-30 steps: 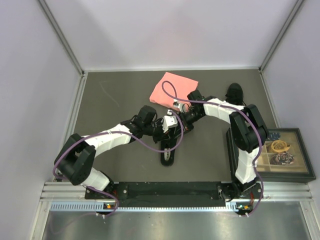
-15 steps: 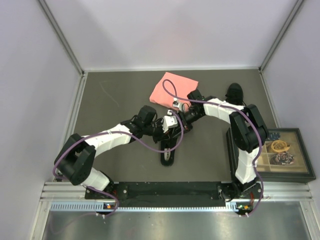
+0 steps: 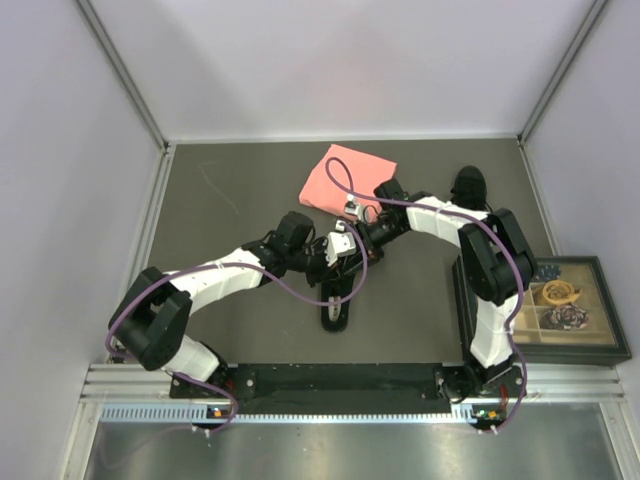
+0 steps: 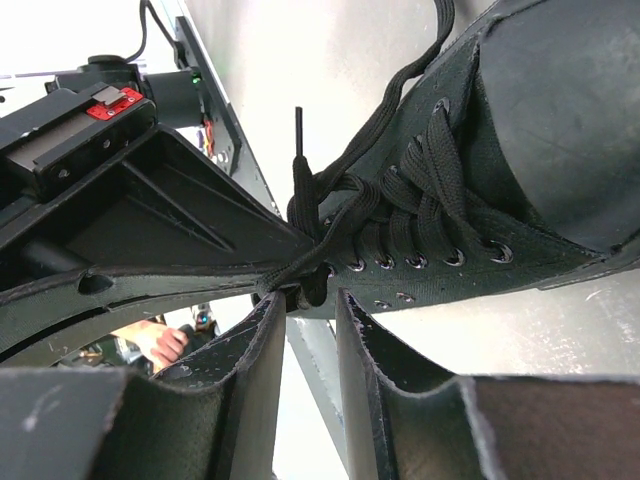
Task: Tie the shoes
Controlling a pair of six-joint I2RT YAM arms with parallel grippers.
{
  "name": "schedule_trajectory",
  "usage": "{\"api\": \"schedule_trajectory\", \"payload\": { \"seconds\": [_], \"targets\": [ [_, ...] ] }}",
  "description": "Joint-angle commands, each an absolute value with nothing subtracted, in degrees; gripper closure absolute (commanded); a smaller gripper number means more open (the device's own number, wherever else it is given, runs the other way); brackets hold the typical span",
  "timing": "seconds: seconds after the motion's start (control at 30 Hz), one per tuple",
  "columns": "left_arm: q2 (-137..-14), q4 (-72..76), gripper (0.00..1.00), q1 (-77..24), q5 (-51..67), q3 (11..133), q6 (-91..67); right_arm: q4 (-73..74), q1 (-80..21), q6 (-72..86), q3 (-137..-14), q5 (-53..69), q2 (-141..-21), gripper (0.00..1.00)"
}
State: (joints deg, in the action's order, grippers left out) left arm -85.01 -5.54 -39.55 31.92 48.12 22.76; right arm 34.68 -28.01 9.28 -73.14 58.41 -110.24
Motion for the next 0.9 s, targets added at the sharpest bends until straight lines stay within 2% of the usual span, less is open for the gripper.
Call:
{"api": "schedule_trajectory", "payload": {
  "seconds": [0.0,0.23,0.33,0.43,0.57,0.6,0.67,0.7,0.8,0.87],
  "targets": [
    [-85.34,-3.16,1.0,-39.99,32.52,48.34,21.98,33.4,-29.53,9.14,-74.88,60.12,-111.09,0.73],
    [-84.38,-2.72,1.0,-39.99,32.43,47.73,21.8,33.84,-29.97,8.79,-75.41,58.97,-112.58,0.76],
    [-84.29,-2.81,1.0,-40.08,32.34,47.72,21.53,34.27,-29.97,8.61,-75.85,58.98,-112.68,0.84],
    [-83.67,-3.43,1.0,-39.99,32.34,47.99,21.53,35.5,-29.97,7.47,-76.38,58.1,-112.41,0.98],
    [-81.22,-10.79,0.86,-39.29,29.97,50.01,23.38,36.56,-29.53,6.15,-76.55,55.64,-110.75,1.0],
    [-80.43,-13.59,0.78,-38.5,30.14,50.18,24.07,36.48,-29.18,6.33,-76.29,55.11,-110.13,1.0],
    [-77.63,-16.51,0.68,-34.82,33.12,50.27,24.96,36.82,-28.57,5.81,-76.29,53.44,-108.47,1.0],
    [-76.74,-19.66,0.59,-33.33,34.0,50.45,25.66,37.26,-28.56,5.54,-76.64,52.74,-107.85,1.0],
    [-74.8,-25.9,0.49,-26.13,35.59,51.33,32.22,38.4,-28.48,4.31,-76.99,50.36,-105.92,1.0],
    [-75.32,-27.77,0.48,-23.39,35.34,51.15,36.11,39.19,-28.39,3.61,-77.17,49.4,-105.47,1.0]
  ]
}}
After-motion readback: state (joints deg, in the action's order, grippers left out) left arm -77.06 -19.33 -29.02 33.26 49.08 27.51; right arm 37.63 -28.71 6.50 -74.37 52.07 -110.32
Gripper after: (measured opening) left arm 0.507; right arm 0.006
